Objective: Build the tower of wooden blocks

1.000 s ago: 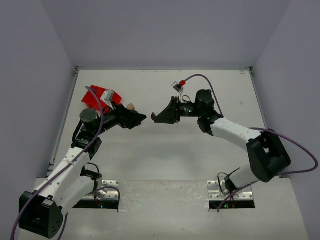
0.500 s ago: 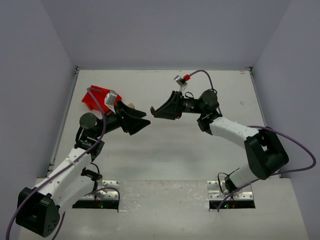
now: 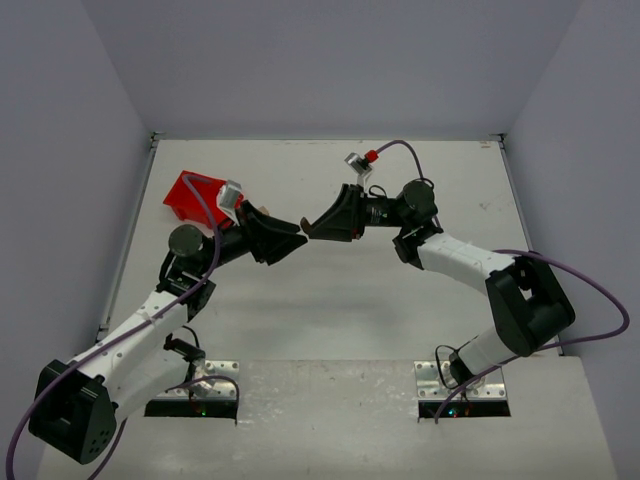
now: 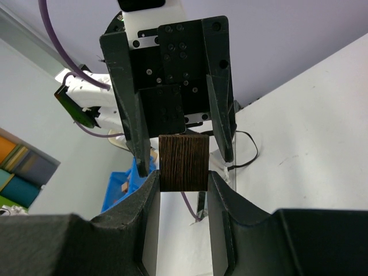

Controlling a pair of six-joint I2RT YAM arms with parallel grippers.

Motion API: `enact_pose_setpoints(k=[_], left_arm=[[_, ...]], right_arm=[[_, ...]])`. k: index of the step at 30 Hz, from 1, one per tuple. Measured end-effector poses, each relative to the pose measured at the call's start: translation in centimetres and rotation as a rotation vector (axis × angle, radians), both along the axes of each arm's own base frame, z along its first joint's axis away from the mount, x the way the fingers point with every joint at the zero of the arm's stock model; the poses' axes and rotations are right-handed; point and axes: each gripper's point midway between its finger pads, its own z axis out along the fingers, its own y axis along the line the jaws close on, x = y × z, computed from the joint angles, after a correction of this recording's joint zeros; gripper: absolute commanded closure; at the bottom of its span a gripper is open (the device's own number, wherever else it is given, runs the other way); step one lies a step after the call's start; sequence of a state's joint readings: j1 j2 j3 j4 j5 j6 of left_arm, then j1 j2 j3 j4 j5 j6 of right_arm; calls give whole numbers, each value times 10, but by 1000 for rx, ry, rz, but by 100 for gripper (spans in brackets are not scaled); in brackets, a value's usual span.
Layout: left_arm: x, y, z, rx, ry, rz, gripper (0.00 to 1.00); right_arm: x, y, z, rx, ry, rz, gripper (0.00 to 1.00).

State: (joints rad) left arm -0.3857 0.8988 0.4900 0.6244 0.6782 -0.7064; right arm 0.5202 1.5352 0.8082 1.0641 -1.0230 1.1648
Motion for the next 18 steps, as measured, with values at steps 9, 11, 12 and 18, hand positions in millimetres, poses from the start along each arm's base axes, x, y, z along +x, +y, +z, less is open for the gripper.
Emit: enact_pose_setpoints(k=[9, 11, 12, 18], left_arm=[[2, -4, 8, -22, -17, 1, 48], [2, -6, 8, -24, -15, -3, 53], [2, -7, 8, -24, -13, -5, 56], [4, -10, 7, -32, 8, 0, 74]], right_arm=[[-2, 0, -1, -3, 1, 11, 93], [-2, 0, 0, -3, 0, 11, 93], [-2, 0, 0, -3, 0, 11, 93], [-2, 0, 0, 0, -10, 10, 93]])
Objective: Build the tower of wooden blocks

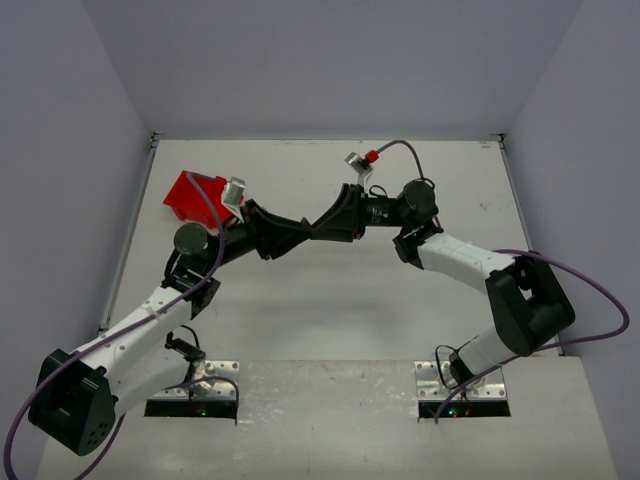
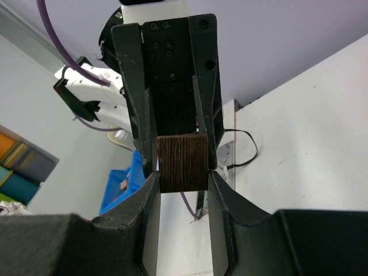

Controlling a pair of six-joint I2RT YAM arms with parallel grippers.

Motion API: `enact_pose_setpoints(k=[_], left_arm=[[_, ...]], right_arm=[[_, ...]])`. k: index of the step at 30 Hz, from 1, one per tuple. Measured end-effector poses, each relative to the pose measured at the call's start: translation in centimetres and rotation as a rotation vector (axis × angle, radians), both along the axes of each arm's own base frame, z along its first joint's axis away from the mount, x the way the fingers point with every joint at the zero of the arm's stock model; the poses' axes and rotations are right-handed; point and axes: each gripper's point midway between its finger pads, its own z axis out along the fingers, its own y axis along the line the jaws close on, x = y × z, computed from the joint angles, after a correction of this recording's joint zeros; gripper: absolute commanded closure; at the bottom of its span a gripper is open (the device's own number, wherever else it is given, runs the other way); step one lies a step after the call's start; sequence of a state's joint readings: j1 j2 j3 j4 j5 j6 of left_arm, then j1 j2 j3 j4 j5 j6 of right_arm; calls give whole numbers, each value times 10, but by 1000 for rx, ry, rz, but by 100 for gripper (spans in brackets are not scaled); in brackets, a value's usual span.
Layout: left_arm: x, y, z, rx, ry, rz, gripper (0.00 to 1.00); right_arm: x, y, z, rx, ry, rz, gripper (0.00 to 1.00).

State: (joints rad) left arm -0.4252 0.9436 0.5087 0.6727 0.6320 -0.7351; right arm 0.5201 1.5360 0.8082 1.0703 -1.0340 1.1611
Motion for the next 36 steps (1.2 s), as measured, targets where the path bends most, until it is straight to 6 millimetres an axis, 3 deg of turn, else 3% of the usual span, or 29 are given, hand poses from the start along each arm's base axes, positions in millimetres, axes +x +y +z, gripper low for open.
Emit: enact_pose_setpoints(k=[6, 8, 11, 12, 16, 19, 24, 26, 29, 33, 36], left_arm=[[2, 0, 0, -7, 13, 14, 79], [3, 0, 0, -7, 17, 21, 82], [4, 2, 0, -5, 29, 40, 96], [5, 2, 0, -2, 35, 45, 100], [13, 5, 3, 28, 83, 98, 100], [32, 17, 12, 42, 132, 230, 100], [59, 46, -5, 100, 298, 471, 100], [68, 63, -23, 168, 410, 589, 100], [88, 84, -30, 254, 541, 761, 100], [99, 113, -40, 367, 670, 954, 100], [102, 128, -47, 451, 736, 1055, 100]], right_arm=[[0, 0, 0, 3, -10, -2, 92], [1, 0, 0, 3, -13, -3, 80], [1, 0, 0, 3, -16, -3, 73], [1, 0, 0, 3, -17, -4, 67], [8, -2, -3, 4, -26, -42, 24], [10, -6, -19, -19, -11, -65, 3], [10, -14, -45, -78, 12, -119, 1], [20, -20, -54, -113, -1, -201, 1], [40, -35, -71, -221, 0, -372, 1], [70, -68, -104, -428, 17, -639, 1], [79, -97, -134, -594, 37, -783, 1]])
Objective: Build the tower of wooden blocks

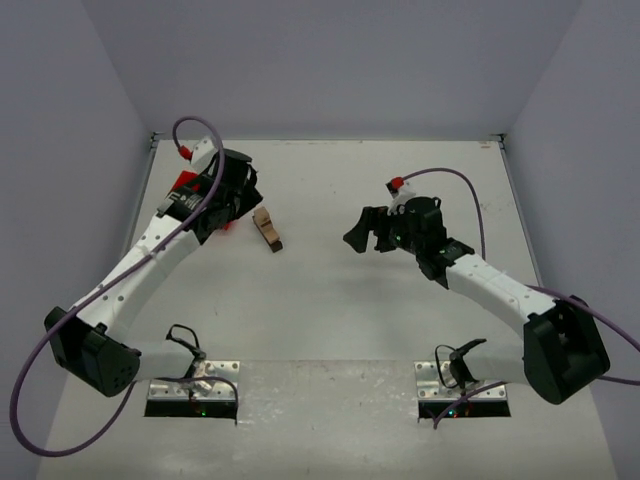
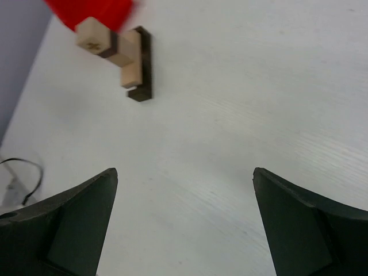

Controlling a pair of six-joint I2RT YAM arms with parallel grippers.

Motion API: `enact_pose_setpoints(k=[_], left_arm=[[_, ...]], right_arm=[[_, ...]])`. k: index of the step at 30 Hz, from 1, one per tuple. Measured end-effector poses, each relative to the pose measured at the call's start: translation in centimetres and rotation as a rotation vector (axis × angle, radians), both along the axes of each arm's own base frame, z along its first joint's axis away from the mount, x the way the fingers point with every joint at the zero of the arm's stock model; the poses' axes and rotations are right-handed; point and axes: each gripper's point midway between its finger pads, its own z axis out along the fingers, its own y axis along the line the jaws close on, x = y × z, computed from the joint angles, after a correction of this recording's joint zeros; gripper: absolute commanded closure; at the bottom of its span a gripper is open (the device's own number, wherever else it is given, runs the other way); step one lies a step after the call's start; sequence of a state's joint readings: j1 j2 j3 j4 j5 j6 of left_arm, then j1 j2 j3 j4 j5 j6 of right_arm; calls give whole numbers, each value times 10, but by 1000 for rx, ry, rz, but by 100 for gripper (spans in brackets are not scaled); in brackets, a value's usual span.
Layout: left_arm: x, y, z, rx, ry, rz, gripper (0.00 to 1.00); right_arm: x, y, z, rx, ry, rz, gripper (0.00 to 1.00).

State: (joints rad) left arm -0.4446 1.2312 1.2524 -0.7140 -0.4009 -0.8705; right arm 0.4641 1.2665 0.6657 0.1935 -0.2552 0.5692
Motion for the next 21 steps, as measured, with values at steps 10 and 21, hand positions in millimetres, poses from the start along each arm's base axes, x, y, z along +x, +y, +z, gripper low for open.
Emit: enact_pose_setpoints(k=[10, 21], left_arm=[[24, -6, -28, 116, 225, 39, 100], [42, -1, -60, 70, 367, -4, 100]], right_arm=[[7, -64, -49, -291, 55, -243, 1], [9, -75, -56, -344, 61, -287, 1]])
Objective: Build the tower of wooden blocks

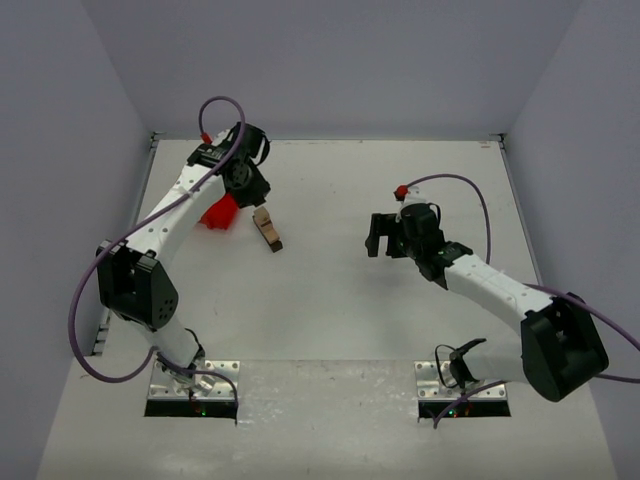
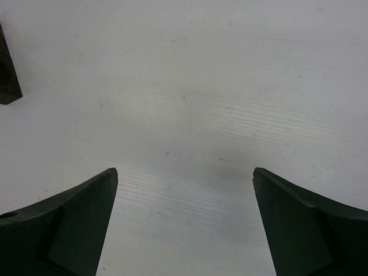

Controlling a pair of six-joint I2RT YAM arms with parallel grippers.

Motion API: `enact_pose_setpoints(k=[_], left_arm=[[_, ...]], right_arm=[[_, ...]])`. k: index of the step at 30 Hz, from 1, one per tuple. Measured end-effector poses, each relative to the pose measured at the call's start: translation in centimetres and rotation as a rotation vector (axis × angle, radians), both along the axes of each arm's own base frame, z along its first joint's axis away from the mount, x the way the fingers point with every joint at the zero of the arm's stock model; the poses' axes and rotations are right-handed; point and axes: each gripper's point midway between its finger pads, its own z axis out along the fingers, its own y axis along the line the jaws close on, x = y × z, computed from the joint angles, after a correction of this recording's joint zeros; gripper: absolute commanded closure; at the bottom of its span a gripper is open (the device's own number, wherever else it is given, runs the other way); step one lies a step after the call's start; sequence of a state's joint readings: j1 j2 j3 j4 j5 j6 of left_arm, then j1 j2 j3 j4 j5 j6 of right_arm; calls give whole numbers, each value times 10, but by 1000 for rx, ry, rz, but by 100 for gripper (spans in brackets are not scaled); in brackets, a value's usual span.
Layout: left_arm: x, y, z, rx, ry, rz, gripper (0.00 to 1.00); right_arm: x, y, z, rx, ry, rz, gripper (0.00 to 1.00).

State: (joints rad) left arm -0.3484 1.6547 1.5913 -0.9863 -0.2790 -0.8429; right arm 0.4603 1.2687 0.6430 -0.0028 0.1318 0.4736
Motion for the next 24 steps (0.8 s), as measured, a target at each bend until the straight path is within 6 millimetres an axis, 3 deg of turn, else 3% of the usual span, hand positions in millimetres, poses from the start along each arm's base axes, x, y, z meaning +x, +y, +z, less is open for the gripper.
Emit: enact_pose_setpoints(k=[9, 15, 24], left_arm=[[3, 5, -8, -43, 37, 38, 100], [2, 3, -30, -59, 111, 93, 100], [1, 0, -33, -98, 136, 103, 100]], right_arm=[[-3, -3, -16, -27, 46, -5, 1], [-3, -4, -16, -34, 47, -13, 1], [-2, -5, -16, -38, 46, -17, 1]])
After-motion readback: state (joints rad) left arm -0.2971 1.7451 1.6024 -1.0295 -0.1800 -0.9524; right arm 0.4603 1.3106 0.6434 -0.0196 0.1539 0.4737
